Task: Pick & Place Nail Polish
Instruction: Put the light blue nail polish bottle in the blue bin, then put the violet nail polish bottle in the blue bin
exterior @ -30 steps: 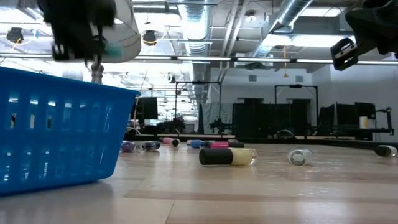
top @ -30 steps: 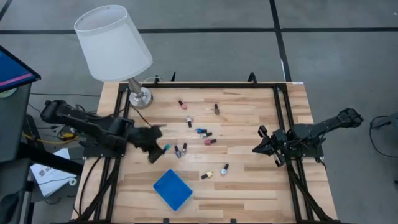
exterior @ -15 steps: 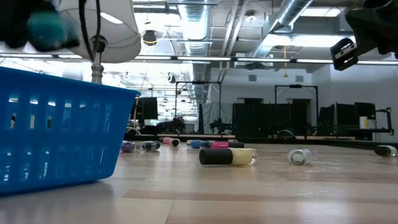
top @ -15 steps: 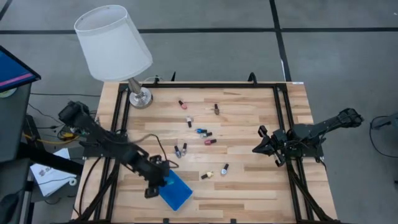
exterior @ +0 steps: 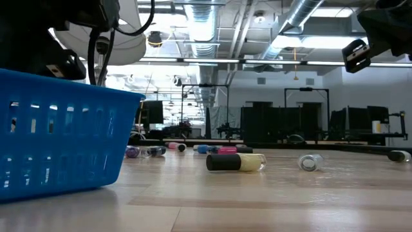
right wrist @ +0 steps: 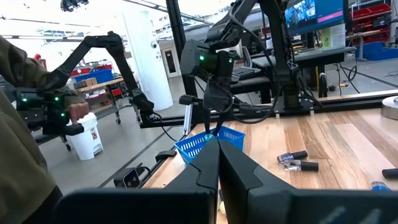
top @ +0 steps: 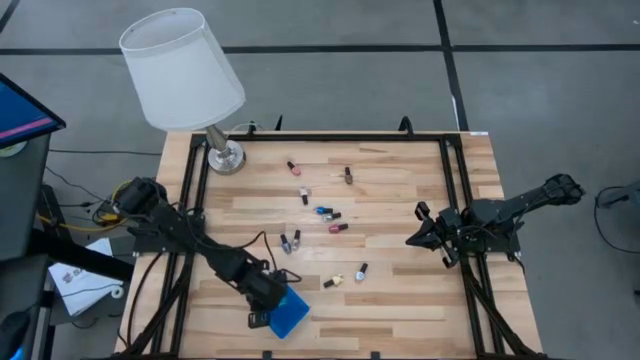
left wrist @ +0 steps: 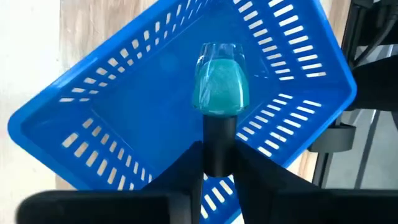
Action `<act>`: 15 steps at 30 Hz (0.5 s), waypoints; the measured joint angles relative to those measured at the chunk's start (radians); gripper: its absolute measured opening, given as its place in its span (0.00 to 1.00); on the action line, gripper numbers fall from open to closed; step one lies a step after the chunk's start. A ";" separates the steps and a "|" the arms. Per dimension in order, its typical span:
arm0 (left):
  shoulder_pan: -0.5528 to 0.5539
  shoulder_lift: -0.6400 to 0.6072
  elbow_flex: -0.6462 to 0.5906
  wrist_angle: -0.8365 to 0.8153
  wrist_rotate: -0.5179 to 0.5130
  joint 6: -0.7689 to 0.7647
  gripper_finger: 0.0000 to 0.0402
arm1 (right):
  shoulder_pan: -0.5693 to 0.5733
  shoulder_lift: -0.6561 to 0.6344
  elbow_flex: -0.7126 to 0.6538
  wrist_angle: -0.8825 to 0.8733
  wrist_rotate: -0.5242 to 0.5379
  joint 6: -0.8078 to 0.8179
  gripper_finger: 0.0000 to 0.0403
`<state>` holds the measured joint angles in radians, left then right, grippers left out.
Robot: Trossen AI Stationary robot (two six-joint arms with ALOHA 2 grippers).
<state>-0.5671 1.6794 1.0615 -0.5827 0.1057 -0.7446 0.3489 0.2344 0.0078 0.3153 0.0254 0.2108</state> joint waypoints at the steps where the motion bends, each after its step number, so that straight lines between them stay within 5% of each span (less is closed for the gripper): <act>1: 0.000 0.000 0.000 0.000 0.000 -0.001 0.20 | 0.000 0.000 0.000 0.000 0.000 0.000 0.00; 10: 0.032 -0.105 0.000 -0.014 0.023 -0.052 0.37 | 0.000 0.000 0.000 0.000 0.000 0.000 0.00; 15: 0.148 -0.260 0.000 -0.095 -0.141 -0.103 0.40 | 0.000 0.000 0.000 0.000 0.000 0.000 0.00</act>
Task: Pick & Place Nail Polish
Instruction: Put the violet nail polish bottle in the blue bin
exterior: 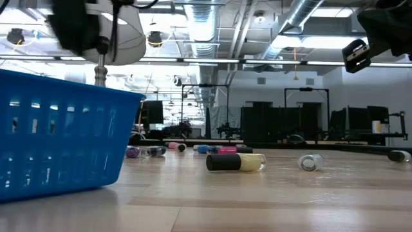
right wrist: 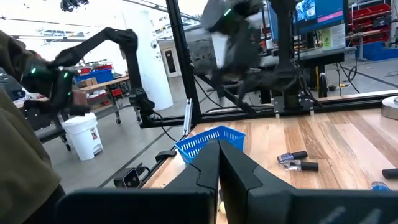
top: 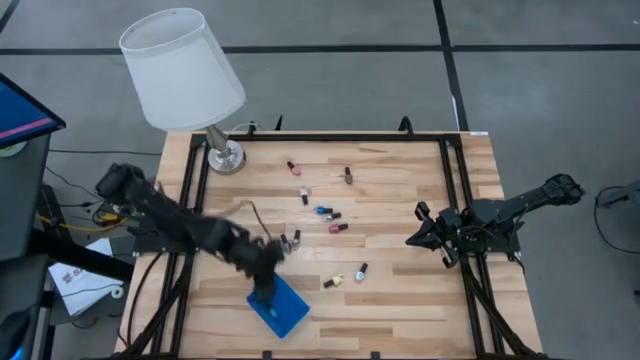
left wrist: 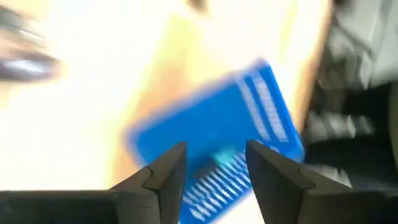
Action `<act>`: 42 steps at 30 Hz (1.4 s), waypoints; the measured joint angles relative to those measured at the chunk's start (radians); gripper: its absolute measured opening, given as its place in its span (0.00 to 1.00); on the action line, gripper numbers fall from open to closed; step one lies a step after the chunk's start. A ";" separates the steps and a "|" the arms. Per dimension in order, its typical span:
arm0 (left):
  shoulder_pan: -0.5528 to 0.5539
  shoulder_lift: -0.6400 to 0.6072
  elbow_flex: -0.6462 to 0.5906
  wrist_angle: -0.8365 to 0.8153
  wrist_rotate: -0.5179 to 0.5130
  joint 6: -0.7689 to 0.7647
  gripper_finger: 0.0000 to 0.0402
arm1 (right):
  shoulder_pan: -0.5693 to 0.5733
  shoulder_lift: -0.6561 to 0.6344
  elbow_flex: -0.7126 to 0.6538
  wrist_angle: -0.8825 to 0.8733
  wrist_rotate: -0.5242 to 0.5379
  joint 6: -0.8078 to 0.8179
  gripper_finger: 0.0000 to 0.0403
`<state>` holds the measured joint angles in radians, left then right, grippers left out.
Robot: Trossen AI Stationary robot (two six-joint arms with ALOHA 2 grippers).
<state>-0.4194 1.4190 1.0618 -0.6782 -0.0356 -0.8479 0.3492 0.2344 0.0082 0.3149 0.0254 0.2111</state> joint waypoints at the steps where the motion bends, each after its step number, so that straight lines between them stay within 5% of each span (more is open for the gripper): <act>1: 0.031 -0.029 0.000 0.000 -0.035 0.023 0.40 | 0.000 0.000 0.000 0.000 0.000 0.000 0.00; 7: 0.210 -0.122 0.000 -0.002 -0.059 0.468 0.41 | 0.000 0.000 0.000 0.001 0.000 0.000 0.00; 17: 0.459 -0.008 -0.002 -0.012 0.168 1.052 0.43 | 0.000 0.000 0.000 0.000 0.000 0.000 0.00; 28: 0.473 0.163 -0.030 -0.021 0.203 1.369 0.43 | 0.000 0.000 0.000 0.000 0.000 0.000 0.00; 42: 0.473 0.172 -0.174 0.133 0.207 1.575 0.43 | 0.000 0.000 0.000 0.000 0.000 0.000 0.00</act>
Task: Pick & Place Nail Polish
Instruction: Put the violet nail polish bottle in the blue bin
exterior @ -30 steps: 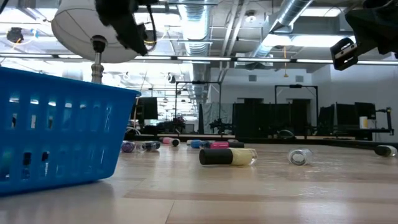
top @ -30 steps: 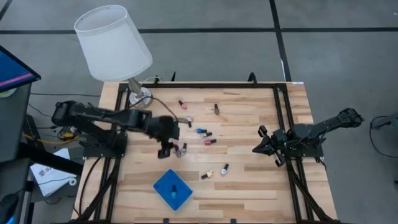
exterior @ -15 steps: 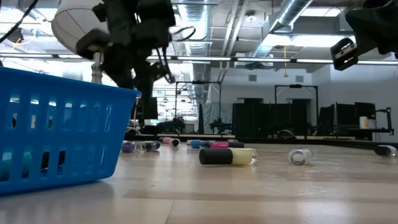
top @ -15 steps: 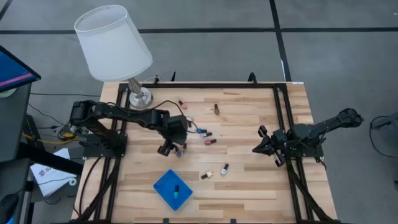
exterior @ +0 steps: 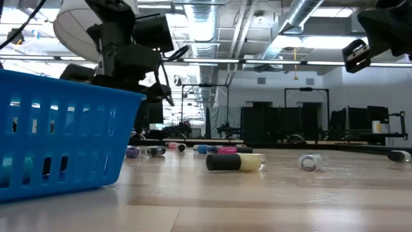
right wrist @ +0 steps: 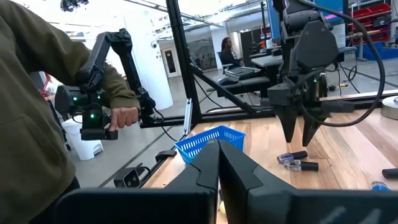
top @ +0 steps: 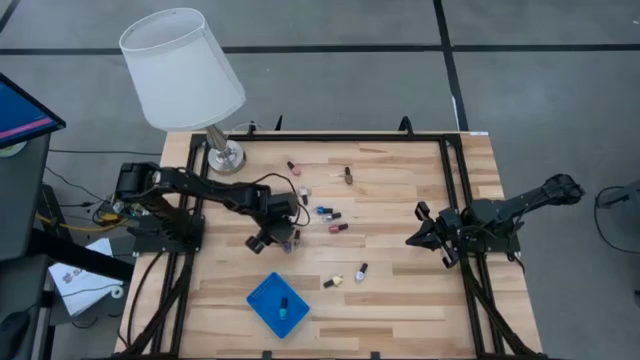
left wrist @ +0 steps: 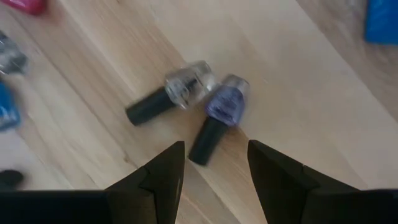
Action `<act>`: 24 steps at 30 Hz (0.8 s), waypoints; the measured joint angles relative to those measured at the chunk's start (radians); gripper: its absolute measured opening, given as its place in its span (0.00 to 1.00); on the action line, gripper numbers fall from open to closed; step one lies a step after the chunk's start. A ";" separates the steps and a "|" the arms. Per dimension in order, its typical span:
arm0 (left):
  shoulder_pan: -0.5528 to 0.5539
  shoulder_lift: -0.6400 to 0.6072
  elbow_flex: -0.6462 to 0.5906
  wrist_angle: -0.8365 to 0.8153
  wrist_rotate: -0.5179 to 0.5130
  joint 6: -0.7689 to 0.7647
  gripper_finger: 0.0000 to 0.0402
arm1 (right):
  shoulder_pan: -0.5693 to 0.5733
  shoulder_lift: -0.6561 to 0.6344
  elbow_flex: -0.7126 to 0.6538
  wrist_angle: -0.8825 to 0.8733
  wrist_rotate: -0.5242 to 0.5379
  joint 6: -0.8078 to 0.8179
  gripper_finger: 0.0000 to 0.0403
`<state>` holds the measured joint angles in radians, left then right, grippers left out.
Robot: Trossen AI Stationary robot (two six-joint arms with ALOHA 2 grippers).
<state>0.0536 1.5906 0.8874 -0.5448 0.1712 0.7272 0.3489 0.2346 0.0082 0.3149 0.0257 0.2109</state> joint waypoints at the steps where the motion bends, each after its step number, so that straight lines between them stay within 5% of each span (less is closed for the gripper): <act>1: 0.000 0.000 -0.005 0.018 0.000 0.001 0.43 | 0.000 0.000 0.000 0.000 0.000 0.000 0.00; 24: 0.000 0.012 -0.146 0.203 0.019 0.036 0.41 | 0.000 0.000 0.000 0.000 0.000 0.000 0.00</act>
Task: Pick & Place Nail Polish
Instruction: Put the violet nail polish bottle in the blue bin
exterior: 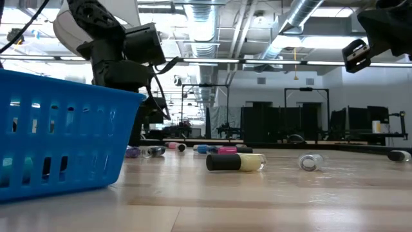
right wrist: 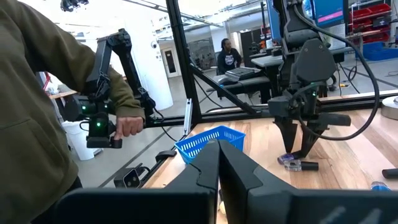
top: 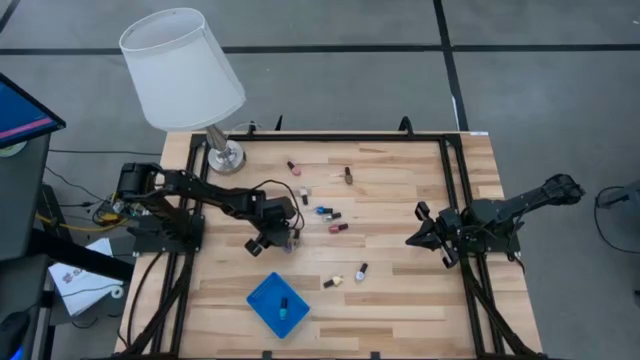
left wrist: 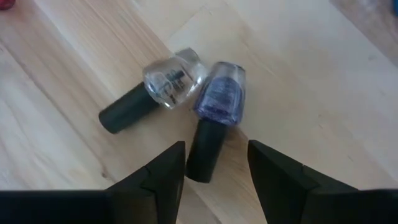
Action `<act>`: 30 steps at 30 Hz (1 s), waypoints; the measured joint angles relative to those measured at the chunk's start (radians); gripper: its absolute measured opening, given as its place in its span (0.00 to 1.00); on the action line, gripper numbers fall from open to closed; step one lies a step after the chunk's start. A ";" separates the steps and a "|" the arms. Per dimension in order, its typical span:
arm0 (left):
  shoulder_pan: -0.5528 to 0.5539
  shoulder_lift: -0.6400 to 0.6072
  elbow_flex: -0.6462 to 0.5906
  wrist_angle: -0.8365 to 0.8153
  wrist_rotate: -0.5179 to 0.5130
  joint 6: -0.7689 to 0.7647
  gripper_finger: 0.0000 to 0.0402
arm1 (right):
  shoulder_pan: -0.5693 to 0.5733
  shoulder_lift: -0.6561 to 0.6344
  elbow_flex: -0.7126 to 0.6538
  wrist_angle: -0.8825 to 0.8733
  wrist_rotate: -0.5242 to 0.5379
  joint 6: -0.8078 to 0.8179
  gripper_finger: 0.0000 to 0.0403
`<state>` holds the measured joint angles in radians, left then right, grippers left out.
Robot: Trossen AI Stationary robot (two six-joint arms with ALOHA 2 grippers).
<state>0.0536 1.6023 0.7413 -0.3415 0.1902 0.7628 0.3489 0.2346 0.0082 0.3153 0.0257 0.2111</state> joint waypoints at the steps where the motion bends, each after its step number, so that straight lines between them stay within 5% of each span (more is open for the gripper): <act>1: 0.000 0.009 -0.001 0.002 0.000 0.000 0.40 | 0.000 0.000 0.000 0.000 0.000 0.000 0.00; 18: -0.003 0.051 -0.002 -0.006 -0.008 -0.189 0.12 | 0.000 0.000 0.000 0.000 0.000 0.000 0.00; 24: -0.020 -0.104 -0.006 -0.072 -0.150 -0.380 0.12 | 0.000 0.000 0.000 0.000 0.000 0.000 0.00; 30: -0.105 -0.340 0.039 -0.152 -0.131 -0.637 0.12 | 0.000 0.000 0.000 0.002 0.000 0.000 0.00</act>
<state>-0.0511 1.2621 0.7803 -0.4936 0.0593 0.1259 0.3489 0.2345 0.0082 0.3175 0.0257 0.2108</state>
